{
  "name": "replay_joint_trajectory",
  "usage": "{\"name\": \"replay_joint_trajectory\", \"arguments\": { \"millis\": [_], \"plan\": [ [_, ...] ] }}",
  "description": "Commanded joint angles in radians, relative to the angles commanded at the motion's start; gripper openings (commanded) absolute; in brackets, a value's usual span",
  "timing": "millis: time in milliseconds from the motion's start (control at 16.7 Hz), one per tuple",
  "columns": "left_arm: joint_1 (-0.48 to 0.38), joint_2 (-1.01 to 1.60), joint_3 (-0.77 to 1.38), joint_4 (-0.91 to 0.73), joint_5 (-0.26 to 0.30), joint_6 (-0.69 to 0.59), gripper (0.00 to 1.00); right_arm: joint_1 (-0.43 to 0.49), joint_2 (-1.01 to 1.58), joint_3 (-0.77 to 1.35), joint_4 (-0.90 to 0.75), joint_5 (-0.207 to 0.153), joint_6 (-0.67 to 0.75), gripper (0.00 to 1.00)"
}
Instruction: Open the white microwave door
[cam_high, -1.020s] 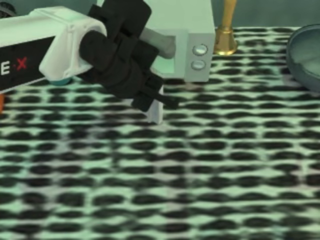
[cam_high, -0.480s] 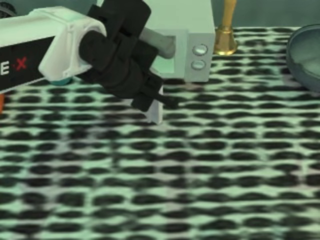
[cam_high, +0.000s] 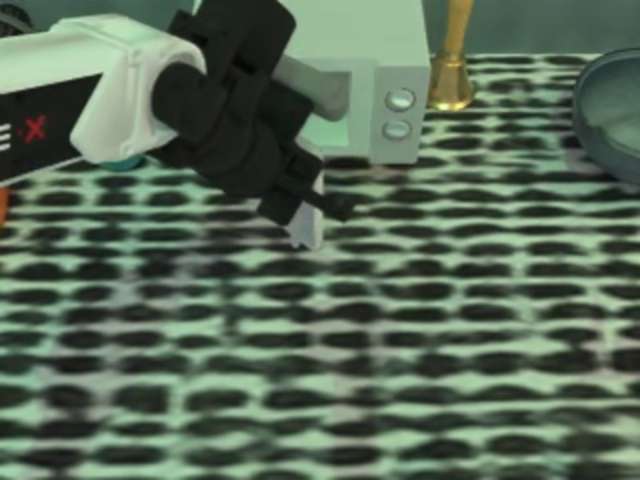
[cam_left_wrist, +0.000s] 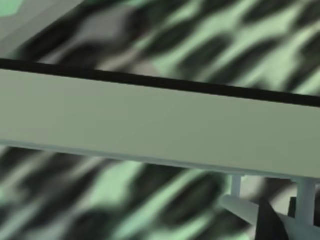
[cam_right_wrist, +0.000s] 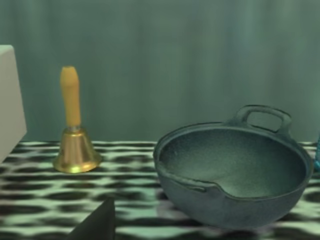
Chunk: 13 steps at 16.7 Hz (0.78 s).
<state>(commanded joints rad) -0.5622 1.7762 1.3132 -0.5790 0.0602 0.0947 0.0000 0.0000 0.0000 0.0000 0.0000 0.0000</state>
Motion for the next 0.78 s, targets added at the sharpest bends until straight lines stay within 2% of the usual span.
{"name": "replay_joint_trajectory", "arguments": {
  "millis": [300, 780],
  "plan": [
    [0.034, -0.033, -0.039, 0.0, 0.042, 0.085, 0.0, 0.0, 0.0, 0.0, 0.0, 0.0, 0.0, 1.0],
    [0.034, -0.033, -0.04, 0.0, 0.042, 0.085, 0.0, 0.0, 0.0, 0.0, 0.0, 0.0, 0.0, 1.0]
  ]
}}
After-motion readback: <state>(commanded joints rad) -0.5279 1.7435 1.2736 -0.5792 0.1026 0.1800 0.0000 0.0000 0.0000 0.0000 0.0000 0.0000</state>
